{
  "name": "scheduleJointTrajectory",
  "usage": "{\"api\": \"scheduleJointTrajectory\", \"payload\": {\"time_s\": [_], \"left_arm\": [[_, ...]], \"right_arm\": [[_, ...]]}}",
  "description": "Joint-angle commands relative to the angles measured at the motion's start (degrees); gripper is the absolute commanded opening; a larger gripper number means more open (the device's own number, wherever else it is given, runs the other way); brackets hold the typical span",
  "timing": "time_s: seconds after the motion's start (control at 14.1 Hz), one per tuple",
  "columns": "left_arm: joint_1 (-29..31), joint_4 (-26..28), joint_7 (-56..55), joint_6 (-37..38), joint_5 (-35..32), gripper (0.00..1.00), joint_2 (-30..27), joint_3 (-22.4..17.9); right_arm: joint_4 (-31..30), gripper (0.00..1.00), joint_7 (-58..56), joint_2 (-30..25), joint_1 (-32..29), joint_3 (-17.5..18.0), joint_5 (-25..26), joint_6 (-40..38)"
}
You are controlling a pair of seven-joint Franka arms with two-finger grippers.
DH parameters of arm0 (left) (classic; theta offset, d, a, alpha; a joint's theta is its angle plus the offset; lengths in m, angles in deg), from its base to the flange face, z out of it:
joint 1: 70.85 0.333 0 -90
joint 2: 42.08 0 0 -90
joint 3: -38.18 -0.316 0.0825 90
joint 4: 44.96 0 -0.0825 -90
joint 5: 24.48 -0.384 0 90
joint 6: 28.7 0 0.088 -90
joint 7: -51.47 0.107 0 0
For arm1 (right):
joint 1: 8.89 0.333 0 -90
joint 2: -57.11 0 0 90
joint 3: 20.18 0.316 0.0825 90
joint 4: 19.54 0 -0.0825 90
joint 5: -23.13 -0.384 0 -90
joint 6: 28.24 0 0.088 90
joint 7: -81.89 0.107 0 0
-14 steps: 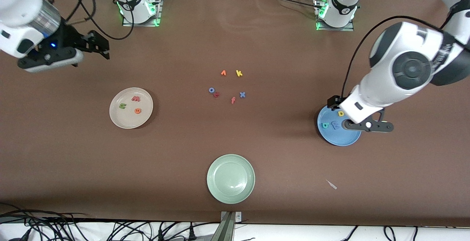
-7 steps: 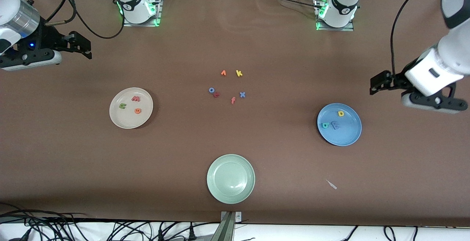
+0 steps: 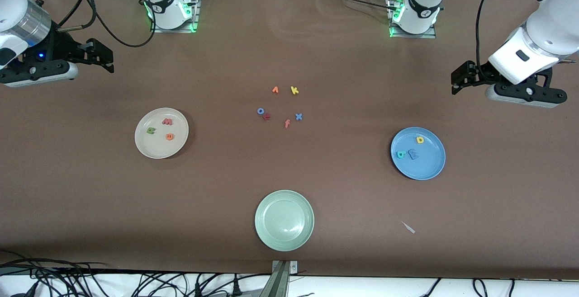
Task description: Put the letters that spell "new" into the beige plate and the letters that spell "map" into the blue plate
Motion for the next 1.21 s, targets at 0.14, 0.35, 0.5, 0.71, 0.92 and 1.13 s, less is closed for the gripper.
{"api": "scheduleJointTrajectory", "payload": {"time_s": [0.14,0.35,0.5,0.71,0.92,1.13], "left_arm": [[-0.5,1.8,1.1,-0.9,-0.9,1.00,-1.3,-1.2],[-0.2,0.9,1.2,0.7,-0.9,1.00,-0.4,-1.2],[0.3,-0.5,1.2,0.8,-1.0,1.00,0.4,-1.3],[1.6,-0.7,1.0,0.9,-1.0,1.00,0.6,-1.3],[2.3,-0.8,1.2,0.9,-1.1,1.00,0.6,-1.4],[2.2,-0.9,1.1,1.6,-1.9,1.00,0.6,-1.1]], "right_arm": [[0.6,1.00,-0.8,-0.2,-0.5,0.3,0.8,0.0],[0.6,1.00,-1.1,-0.2,-0.5,0.3,0.8,0.0],[0.5,1.00,-1.0,-0.2,-0.5,0.3,0.8,0.0],[0.5,1.00,-1.1,-0.1,-0.5,0.3,0.8,0.0],[0.5,1.00,-1.1,-0.1,-0.5,0.3,0.8,0.0],[0.4,1.00,-1.2,-0.1,-0.5,0.3,0.8,-0.1]]}}
